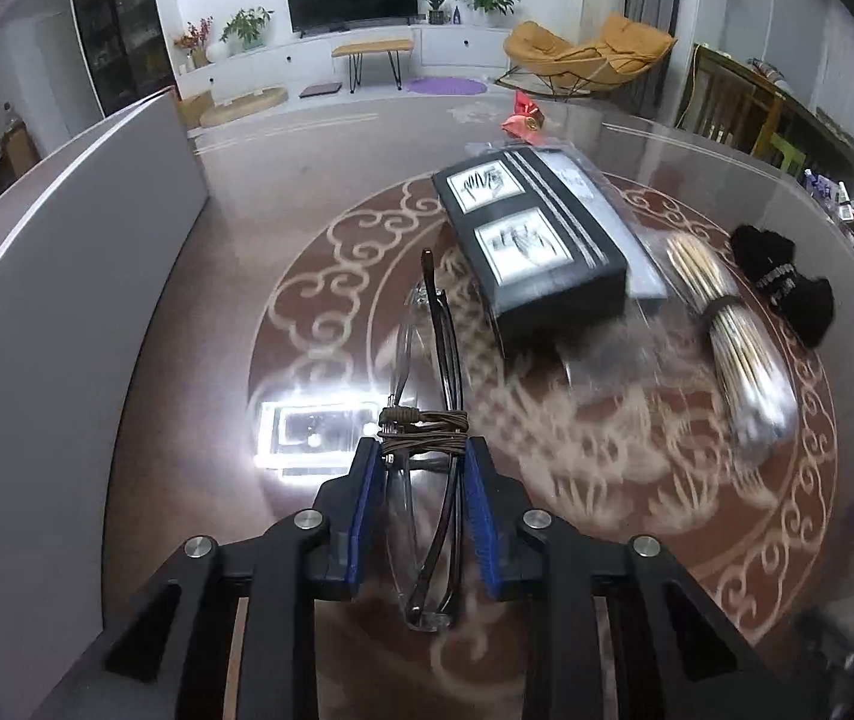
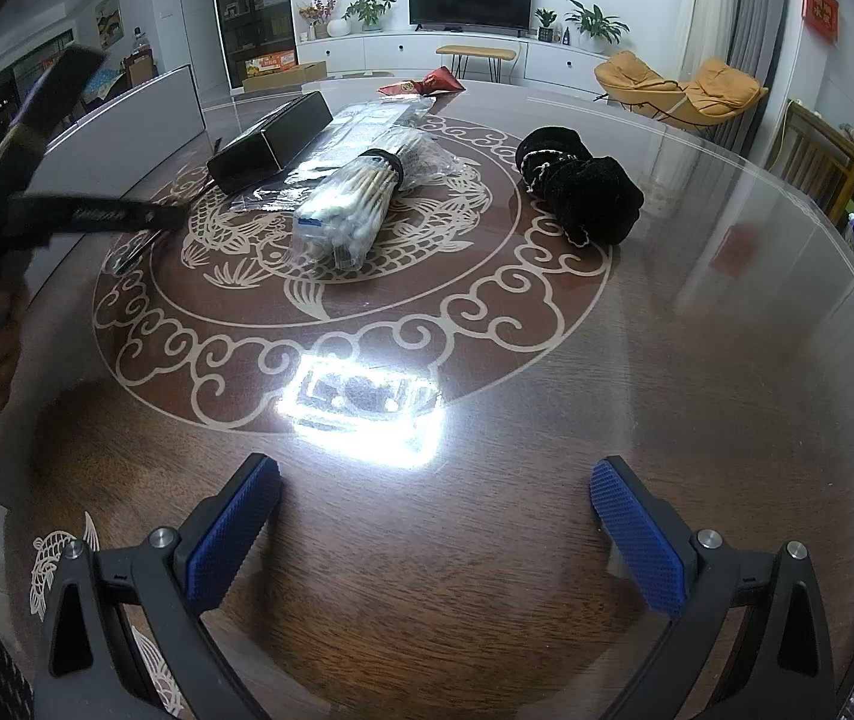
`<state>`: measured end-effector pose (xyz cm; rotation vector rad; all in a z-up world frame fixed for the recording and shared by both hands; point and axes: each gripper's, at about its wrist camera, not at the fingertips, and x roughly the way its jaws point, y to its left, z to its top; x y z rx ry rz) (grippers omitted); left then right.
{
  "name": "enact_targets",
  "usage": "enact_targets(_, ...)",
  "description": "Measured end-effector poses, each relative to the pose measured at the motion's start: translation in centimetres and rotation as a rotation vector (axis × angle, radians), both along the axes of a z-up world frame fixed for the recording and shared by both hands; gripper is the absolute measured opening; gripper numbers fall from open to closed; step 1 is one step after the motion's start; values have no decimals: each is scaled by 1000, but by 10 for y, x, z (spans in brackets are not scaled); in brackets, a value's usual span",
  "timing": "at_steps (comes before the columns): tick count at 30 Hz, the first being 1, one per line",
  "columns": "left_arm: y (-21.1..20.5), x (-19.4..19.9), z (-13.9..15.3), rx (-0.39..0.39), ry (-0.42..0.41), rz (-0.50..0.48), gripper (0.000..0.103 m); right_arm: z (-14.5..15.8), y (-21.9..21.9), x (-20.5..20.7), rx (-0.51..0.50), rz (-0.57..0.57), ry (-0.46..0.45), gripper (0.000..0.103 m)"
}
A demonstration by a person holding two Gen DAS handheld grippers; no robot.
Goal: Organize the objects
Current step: 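Grasp the eyeglasses by the folded arms with the left tool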
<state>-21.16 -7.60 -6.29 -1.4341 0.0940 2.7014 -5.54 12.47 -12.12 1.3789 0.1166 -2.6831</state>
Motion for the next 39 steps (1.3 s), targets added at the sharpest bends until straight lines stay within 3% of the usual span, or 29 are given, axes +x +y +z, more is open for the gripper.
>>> enact_targets(7,-10,79,-2,27,20,-5,28,0,0,0,0,0,0,103)
enact_targets(10,-13,95,-5,37,32,-8,30,0,0,0,0,0,0,103)
enact_targets(12,-12,99,-6,24,40,-15,47,0,0,0,0,0,0,103)
enact_targets(13,-11,97,-7,15,32,-18,68,0,0,0,0,0,0,103)
enact_targets(14,-10,99,-10,13,26,-16,78,0,0,0,0,0,0,103)
enact_targets(18,-11,100,-13,13,32,4,88,0,0,0,0,0,0,103)
enact_targets(21,-14,98,-17,12,21,22,102,0,0,0,0,0,0,103)
enact_targets(39,-14,97,-21,11,22,32,103,0,-1,0,0,0,0,103)
